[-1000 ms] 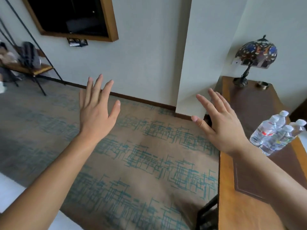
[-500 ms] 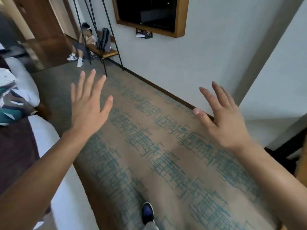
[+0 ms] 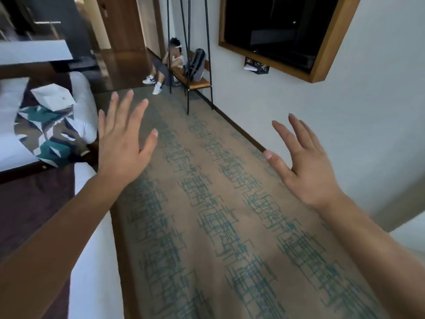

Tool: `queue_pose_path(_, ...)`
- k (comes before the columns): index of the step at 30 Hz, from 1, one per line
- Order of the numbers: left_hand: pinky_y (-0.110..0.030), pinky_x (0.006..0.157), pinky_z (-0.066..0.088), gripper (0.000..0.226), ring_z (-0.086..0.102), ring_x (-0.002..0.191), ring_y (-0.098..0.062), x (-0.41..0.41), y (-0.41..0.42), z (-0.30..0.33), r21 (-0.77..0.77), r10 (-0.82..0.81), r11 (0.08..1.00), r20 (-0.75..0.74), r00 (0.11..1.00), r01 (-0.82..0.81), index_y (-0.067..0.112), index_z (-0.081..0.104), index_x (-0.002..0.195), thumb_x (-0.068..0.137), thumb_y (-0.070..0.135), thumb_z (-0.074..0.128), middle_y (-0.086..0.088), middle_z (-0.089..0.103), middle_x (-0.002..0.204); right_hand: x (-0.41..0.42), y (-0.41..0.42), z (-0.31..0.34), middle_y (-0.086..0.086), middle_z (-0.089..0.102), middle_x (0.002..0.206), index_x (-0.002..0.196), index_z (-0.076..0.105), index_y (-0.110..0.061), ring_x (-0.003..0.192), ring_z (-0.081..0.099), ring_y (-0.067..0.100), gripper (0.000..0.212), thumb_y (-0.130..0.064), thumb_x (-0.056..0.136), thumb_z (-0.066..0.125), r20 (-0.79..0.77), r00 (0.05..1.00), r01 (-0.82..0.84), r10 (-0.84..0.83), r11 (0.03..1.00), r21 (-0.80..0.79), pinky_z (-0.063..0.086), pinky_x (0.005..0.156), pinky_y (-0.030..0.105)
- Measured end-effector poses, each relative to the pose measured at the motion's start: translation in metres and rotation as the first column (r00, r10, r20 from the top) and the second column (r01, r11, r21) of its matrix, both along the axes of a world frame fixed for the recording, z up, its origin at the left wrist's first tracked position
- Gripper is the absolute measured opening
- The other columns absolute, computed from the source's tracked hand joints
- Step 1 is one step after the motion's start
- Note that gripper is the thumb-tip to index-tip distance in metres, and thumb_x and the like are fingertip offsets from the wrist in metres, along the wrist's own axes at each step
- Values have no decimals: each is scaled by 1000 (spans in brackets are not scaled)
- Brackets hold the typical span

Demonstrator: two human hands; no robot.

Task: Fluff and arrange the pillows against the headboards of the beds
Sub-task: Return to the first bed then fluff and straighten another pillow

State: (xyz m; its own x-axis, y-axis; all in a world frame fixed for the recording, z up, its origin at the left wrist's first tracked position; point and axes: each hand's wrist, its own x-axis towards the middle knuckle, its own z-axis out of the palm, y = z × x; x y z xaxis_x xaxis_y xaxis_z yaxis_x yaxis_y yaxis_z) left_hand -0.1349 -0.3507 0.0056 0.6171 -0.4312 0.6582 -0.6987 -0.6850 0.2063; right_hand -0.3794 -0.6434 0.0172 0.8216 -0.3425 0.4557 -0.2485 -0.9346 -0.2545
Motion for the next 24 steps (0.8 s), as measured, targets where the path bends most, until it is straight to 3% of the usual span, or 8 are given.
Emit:
queue_pose_path(3, -55, 128, 5, 62, 7, 162, -31, 42, -1, 8, 58, 33, 998, 37, 999, -35, 22, 31, 161, 105, 45, 42, -6, 17, 174, 65, -13, -8, 3, 12, 172, 162, 22, -34, 159, 10, 28, 71, -70, 101, 26, -36, 996, -87, 87, 996, -3, 19, 127, 52)
queue_pose_path(7, -63, 128, 12, 61, 10, 162, -32, 100, -7, 21, 79, 97, 991, 94, 991, -104, 21, 34, 160, 105, 47, 41, -7, 21, 173, 159, -30, -12, 1, 9, 173, 161, 20, -37, 159, 9, 27, 69, -69, 101, 27, -22, 978, -205, 205, 979, 14, 16, 127, 48)
queue_pose_path(13, -65, 127, 14, 60, 11, 162, -35, 152, -20, 24, 59, 201, 977, 93, 975, -207, 20, 40, 157, 103, 46, 41, -8, 24, 172, 270, -59, -19, 0, 9, 173, 161, 19, -39, 159, 9, 25, 68, -70, 101, 25, 35, 943, -332, 331, 943, 4, 20, 126, 54)
queue_pose_path(15, -63, 127, 11, 59, 11, 162, -34, 181, -28, 33, 74, 324, 940, 107, 940, -333, 22, 40, 157, 104, 47, 39, -7, 24, 172, 326, -78, -3, 4, 15, 171, 160, 25, -36, 158, 14, 29, 68, -70, 101, 25, 73, 914, -404, 400, 914, 41, 25, 122, 59)
queue_pose_path(17, -63, 127, 10, 57, 10, 162, -33, 182, -23, 35, 88, 322, 939, 123, 939, -333, 23, 42, 156, 105, 47, 39, -6, 23, 173, 343, -84, 0, 7, 20, 170, 159, 28, -34, 157, 18, 32, 68, -70, 101, 25, 108, 915, -383, 388, 922, -63, 28, 119, 62)
queue_pose_path(19, -63, 128, 9, 56, 7, 162, -32, 208, -20, 42, 105, 423, 893, 135, 896, -437, 24, 42, 156, 105, 48, 38, -5, 21, 173, 387, -86, 15, 8, 21, 169, 159, 30, -33, 157, 19, 33, 68, -69, 101, 27, 108, 888, -448, 446, 894, -12, 27, 119, 63)
queue_pose_path(24, -62, 129, 6, 59, 5, 162, -34, 250, -18, 47, 130, 538, 821, 150, 830, -556, 26, 39, 157, 104, 51, 36, -5, 18, 174, 459, -87, 19, 6, 19, 170, 159, 31, -34, 157, 16, 31, 67, -67, 101, 29, 106, 855, -504, 507, 862, -58, 21, 123, 58)
